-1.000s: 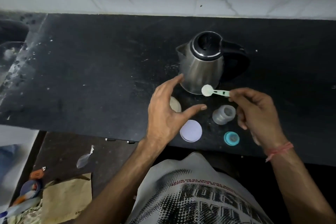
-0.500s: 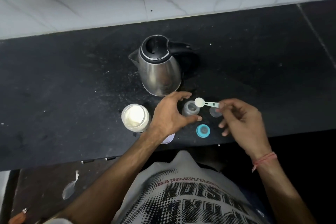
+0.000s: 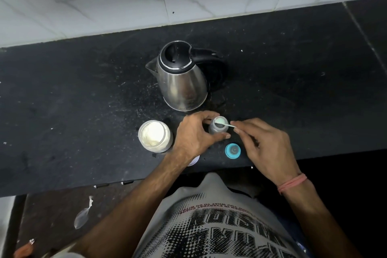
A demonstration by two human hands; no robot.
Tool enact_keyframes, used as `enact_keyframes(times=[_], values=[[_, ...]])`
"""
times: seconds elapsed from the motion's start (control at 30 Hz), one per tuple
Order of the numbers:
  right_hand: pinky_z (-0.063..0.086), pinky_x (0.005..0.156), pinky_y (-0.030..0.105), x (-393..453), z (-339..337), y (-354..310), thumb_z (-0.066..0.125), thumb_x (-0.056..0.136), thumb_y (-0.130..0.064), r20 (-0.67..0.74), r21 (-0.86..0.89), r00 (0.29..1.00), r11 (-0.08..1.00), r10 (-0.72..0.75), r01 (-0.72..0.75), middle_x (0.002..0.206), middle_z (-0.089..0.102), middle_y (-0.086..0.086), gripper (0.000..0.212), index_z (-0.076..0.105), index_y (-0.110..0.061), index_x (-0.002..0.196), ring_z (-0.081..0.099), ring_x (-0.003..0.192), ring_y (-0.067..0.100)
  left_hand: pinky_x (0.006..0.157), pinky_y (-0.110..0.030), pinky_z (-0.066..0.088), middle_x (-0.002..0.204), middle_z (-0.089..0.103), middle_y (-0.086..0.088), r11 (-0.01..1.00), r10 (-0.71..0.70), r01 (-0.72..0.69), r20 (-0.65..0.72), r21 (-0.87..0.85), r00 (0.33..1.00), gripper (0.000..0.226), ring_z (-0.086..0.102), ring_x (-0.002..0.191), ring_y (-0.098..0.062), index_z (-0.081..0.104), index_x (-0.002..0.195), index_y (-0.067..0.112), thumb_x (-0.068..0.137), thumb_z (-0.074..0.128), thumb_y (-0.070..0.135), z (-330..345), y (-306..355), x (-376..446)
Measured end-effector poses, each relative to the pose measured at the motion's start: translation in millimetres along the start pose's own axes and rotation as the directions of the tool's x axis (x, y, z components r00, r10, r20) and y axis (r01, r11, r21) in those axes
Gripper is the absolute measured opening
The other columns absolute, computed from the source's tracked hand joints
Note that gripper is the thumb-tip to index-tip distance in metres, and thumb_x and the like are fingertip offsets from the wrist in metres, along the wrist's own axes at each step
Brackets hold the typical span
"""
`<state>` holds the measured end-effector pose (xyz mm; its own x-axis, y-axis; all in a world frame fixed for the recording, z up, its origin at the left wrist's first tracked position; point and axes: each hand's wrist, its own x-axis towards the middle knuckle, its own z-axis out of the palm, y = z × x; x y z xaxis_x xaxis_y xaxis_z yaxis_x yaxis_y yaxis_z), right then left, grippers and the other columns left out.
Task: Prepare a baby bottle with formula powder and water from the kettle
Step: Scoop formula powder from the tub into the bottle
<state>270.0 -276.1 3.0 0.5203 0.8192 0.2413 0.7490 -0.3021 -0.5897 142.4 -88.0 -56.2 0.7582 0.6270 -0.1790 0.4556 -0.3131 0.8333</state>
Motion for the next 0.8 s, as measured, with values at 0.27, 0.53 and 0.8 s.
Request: enact_keyframes(times=[0.27, 0.53, 0.8], values=[[0.066, 0.084, 0.038, -12, 8, 5, 0.077, 0.101, -0.005, -0.075, -0.074, 0.995, 0.995, -0.069, 0.064, 0.121, 0.078, 0.001, 0.031, 0.082, -0.013, 0.13, 0.078, 0.102, 0.019, 0.099, -0.037, 0.065, 0.107, 0.082, 0.028, 1.0, -0.002, 0.002, 0.005, 0.031, 1.0, 0.06, 0.077, 0.104, 0.009, 0.083, 0.118, 0.041, 0.065, 0.105, 0.06, 1, -2, 1], [0.065, 0.074, 0.039, -13, 15, 1, 0.074, 0.104, -0.011, -0.089, -0.067, 0.995, 0.997, -0.054, 0.048, 0.119, 0.075, 0.001, 0.027, 0.082, -0.013, 0.13, 0.076, 0.096, 0.018, 0.099, -0.035, 0.065, 0.107, 0.082, 0.028, 0.999, 0.0, -0.001, 0.013, 0.045, 1.0, 0.058, 0.077, 0.104, 0.009, 0.083, 0.118, 0.041, 0.067, 0.105, 0.058, 1, -3, 2], [0.063, 0.069, 0.036, -12, 17, -6, 0.073, 0.106, -0.016, -0.102, -0.052, 0.995, 0.999, -0.004, -0.001, 0.116, 0.072, 0.0, 0.022, 0.082, -0.012, 0.126, 0.071, 0.085, 0.013, 0.098, -0.035, 0.065, 0.11, 0.082, 0.026, 0.998, 0.011, -0.012, 0.011, 0.068, 1.0, 0.06, 0.077, 0.105, 0.007, 0.082, 0.121, 0.04, 0.068, 0.105, 0.059, 1, -4, 2]])
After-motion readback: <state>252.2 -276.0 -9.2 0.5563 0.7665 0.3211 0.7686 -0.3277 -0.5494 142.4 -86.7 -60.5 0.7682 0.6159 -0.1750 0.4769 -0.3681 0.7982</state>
